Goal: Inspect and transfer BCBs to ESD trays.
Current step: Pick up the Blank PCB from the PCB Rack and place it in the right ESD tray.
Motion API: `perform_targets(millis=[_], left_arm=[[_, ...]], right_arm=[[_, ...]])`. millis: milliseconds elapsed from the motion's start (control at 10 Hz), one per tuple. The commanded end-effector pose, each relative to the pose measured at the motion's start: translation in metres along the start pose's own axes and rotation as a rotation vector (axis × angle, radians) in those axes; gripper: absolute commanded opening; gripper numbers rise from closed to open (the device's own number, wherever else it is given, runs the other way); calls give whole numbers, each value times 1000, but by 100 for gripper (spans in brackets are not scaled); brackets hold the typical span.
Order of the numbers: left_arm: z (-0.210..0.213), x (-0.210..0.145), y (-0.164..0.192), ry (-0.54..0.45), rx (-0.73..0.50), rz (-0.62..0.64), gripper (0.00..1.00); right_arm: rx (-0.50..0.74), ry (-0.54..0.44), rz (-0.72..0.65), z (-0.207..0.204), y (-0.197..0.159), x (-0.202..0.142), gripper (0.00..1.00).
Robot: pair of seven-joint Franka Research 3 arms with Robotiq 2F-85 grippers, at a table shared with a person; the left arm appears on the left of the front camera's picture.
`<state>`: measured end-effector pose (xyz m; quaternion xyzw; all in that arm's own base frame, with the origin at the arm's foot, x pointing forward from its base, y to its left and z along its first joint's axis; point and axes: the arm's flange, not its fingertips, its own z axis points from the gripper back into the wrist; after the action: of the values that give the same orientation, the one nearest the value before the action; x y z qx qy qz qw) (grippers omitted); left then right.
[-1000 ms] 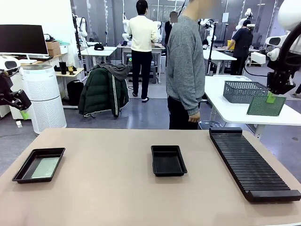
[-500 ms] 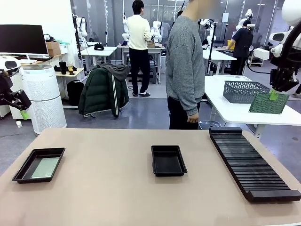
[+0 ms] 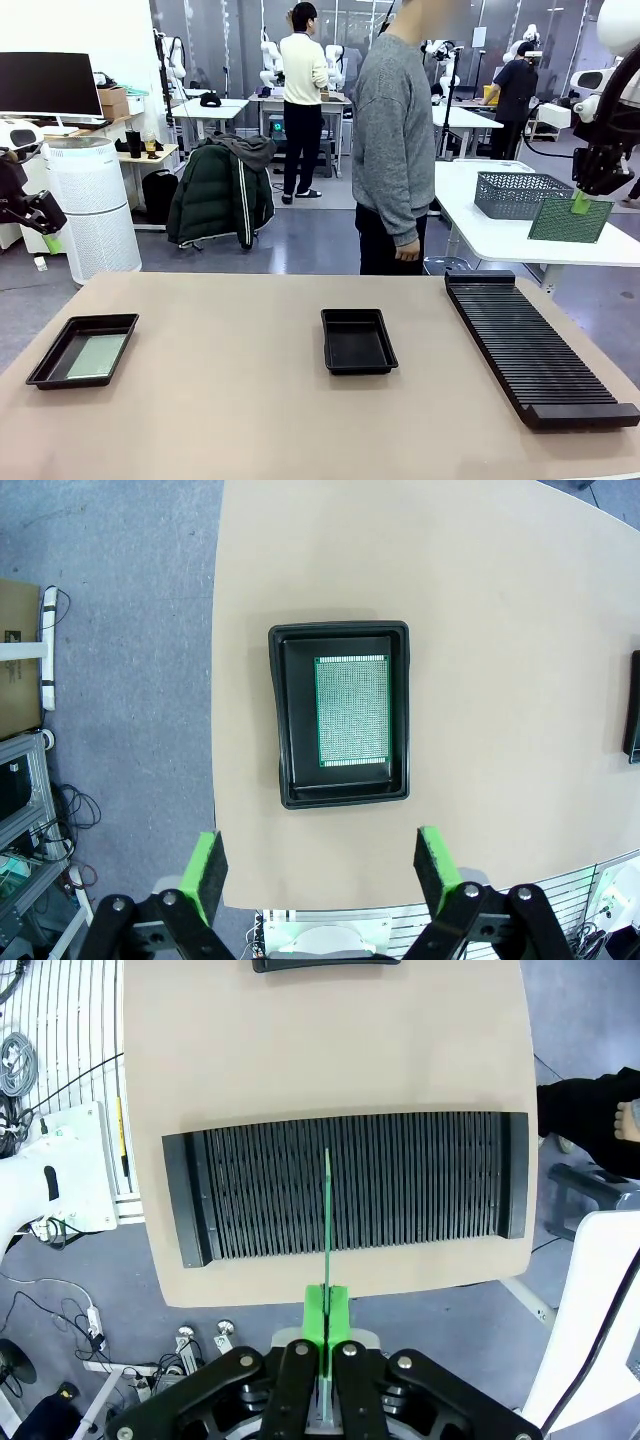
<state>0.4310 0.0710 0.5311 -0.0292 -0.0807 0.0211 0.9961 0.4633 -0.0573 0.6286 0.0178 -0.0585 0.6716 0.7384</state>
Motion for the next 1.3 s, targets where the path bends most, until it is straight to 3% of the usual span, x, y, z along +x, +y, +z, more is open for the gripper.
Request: perform_targets(millis=[0, 100, 300, 700, 900, 1200], left_arm=[[-1, 0, 1, -1, 0, -5, 100], [-1, 0, 1, -1, 0, -5, 100], [-1, 0, 1, -1, 0, -5, 100], [-1, 0, 1, -1, 0, -5, 100], [-1, 0, 1, -1, 0, -5, 100], [-1, 0, 1, -1, 0, -5, 100]], right_arm=[[-4, 5, 2, -2, 1, 1, 2], [0, 0, 0, 0, 0, 0, 2], [3, -92, -150, -3, 3, 14, 2], [36, -181, -425, -30, 19, 61, 2], [83, -247, -656, -51, 28, 94, 2], [138, -306, -885, -87, 48, 145, 2]])
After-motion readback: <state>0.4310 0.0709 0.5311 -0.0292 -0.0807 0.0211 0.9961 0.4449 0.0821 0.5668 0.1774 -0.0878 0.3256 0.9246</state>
